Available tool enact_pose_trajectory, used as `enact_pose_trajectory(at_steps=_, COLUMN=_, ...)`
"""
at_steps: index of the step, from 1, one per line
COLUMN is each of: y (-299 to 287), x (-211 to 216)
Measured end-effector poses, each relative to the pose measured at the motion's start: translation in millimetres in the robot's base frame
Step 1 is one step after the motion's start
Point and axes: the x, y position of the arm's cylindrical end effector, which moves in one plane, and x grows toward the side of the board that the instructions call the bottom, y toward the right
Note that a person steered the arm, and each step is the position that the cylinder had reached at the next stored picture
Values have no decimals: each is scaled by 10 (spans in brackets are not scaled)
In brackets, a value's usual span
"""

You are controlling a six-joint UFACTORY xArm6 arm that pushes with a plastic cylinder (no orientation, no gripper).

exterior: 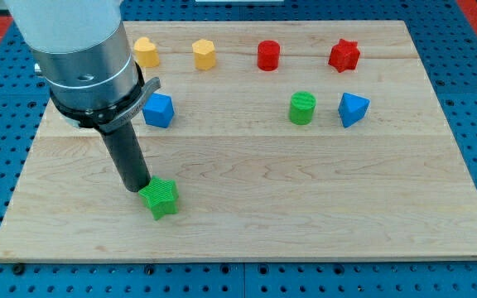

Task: Move the green circle down and left

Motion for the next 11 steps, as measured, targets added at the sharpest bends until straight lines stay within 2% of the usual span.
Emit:
enact_pose_trajectory(at_steps=1, y=360, x=177)
enact_pose_trajectory(at_steps=2, y=315, x=-75)
enact_pose_trajectory(at_steps=3, y=1381, x=-747)
enact_pose_trajectory(at_steps=4, y=1353, x=-1132)
enact_pose_trajectory(at_steps=5, y=1630, x=-1514)
enact_pose_trajectory(at_steps=6, y=2256, x=-1662)
enact_pose_trajectory(at_steps=8, y=2591, x=-1270)
enact_pose_trajectory(at_steps=10, y=2715, x=-275)
enact_pose_trajectory(at_steps=11, y=2480, x=7)
